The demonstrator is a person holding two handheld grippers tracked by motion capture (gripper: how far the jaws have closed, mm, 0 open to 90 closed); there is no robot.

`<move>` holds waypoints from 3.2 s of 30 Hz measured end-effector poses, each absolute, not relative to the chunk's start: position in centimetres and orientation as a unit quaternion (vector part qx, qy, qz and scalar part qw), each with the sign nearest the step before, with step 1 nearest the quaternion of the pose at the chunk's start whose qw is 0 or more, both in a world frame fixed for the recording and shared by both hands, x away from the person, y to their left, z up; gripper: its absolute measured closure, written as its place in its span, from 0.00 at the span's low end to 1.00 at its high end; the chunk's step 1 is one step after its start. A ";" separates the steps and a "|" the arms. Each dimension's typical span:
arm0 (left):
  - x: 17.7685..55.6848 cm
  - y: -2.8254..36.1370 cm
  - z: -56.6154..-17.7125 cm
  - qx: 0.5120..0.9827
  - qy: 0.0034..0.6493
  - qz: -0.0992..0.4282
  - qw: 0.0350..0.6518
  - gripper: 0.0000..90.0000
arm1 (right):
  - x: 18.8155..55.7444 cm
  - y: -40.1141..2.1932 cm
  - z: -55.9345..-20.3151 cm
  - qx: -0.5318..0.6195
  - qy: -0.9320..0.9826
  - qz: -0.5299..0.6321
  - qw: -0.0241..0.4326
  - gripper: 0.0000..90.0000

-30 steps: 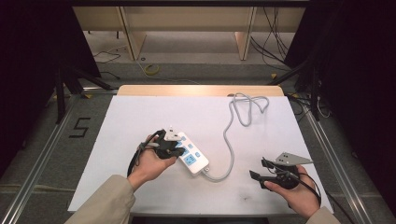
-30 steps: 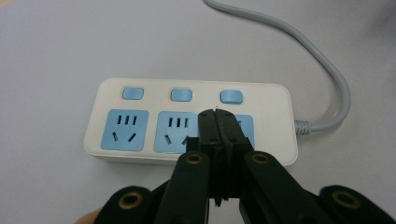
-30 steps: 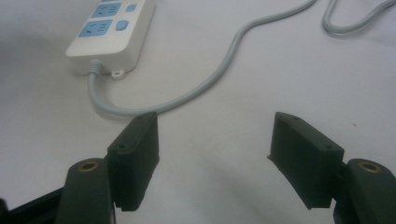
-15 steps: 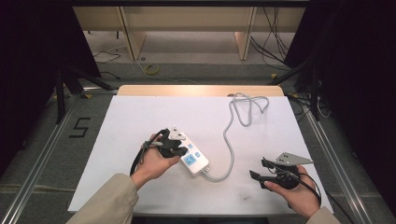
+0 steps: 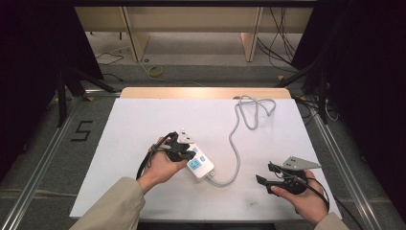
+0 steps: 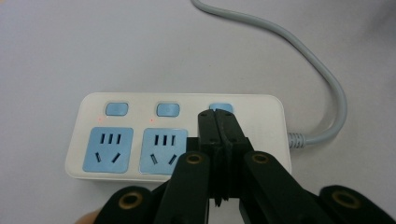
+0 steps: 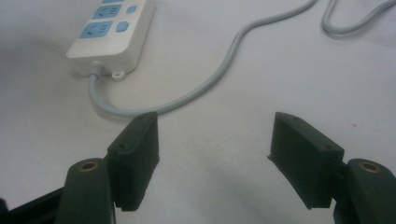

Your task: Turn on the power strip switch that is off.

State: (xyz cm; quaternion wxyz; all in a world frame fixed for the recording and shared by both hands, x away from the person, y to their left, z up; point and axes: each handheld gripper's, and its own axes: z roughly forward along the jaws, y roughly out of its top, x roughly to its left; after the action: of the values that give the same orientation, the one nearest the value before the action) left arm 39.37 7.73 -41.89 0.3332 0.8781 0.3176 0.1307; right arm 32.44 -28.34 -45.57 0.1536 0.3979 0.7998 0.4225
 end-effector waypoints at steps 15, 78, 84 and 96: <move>39.4 6.9 -42.1 0.882 0.313 0.131 0.328 1.00 | 32.4 -28.3 -45.6 0.397 0.800 0.422 0.154 0.37; 41.8 4.1 -43.5 0.900 0.304 0.111 0.294 1.00 | 31.9 -29.0 -45.7 0.408 0.796 0.418 0.155 0.37; 42.0 3.8 -43.7 0.903 0.300 0.110 0.288 1.00 | 31.9 -29.0 -45.7 0.409 0.796 0.418 0.155 0.36; 42.3 3.3 -44.2 0.906 0.299 0.107 0.278 1.00 | 31.9 -29.0 -45.7 0.409 0.797 0.417 0.155 0.36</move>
State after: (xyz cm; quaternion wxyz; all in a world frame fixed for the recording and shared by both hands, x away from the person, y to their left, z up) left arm 42.31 3.32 -44.16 0.2782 0.9064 0.2994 0.1069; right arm 31.89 -29.01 -45.74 0.1552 0.4085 0.7971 0.4168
